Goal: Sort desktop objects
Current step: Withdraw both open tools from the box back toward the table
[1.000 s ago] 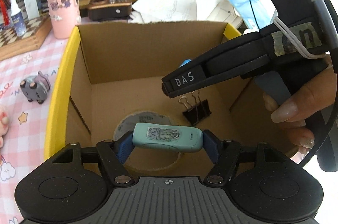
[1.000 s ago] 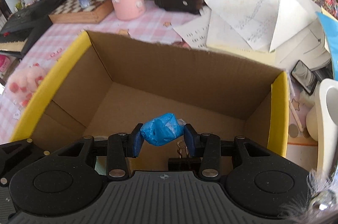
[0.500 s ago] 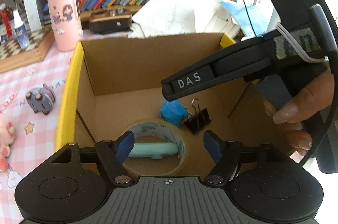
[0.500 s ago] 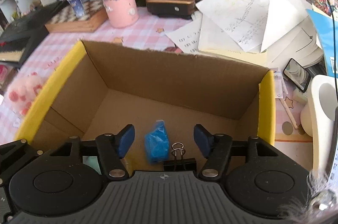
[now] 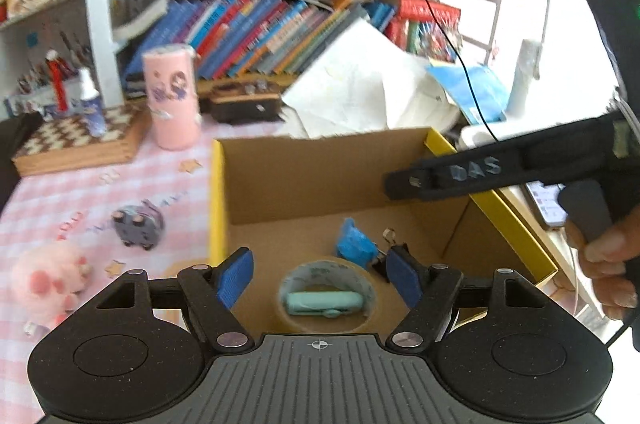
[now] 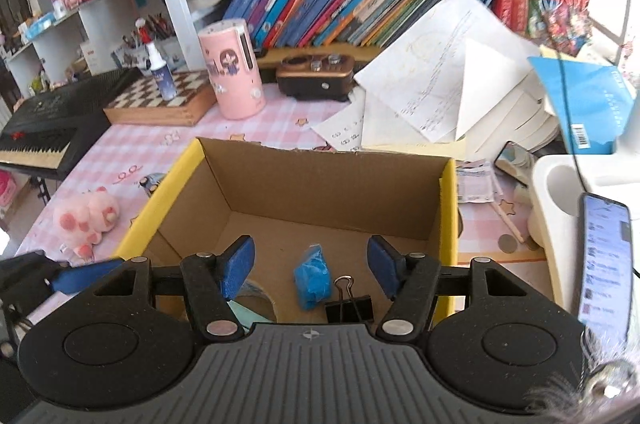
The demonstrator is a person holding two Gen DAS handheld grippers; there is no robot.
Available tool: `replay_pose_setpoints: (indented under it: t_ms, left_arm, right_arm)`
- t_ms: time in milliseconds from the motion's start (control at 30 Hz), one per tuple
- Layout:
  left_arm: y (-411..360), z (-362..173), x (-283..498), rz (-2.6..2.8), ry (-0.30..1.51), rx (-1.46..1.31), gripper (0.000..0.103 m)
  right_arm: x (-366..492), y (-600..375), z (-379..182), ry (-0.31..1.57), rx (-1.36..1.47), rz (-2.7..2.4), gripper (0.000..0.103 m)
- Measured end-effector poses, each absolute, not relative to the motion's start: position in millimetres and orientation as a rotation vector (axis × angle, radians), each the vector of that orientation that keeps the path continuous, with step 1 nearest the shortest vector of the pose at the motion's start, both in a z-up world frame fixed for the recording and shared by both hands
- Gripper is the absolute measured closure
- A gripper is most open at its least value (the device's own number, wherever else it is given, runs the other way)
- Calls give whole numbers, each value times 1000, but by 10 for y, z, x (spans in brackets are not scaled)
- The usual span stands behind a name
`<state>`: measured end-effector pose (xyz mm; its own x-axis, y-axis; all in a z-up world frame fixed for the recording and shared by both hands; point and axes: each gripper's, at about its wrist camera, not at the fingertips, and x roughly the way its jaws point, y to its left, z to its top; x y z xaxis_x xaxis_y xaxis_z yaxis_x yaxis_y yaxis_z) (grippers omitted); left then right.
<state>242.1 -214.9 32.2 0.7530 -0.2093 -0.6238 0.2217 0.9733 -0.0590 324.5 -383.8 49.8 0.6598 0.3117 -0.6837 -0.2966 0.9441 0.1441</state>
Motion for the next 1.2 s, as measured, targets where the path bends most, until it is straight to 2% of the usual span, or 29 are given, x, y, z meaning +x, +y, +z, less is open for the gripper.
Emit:
replay_pose_setpoints:
  t_ms: [333,533,1200]
  left_arm:
    - [-1782,423,2110,-169,637,-11,27]
    - [-1605,442,1936,-145,614,-24,26]
    - [-936,166,1111,-116,689,-27,26]
  right_arm:
    - [2616,-3871,680,653,28,244,42]
    - [2201,-3835,604,566,3,147,42]
    - [1206,-3096,128,687,75,38,42]
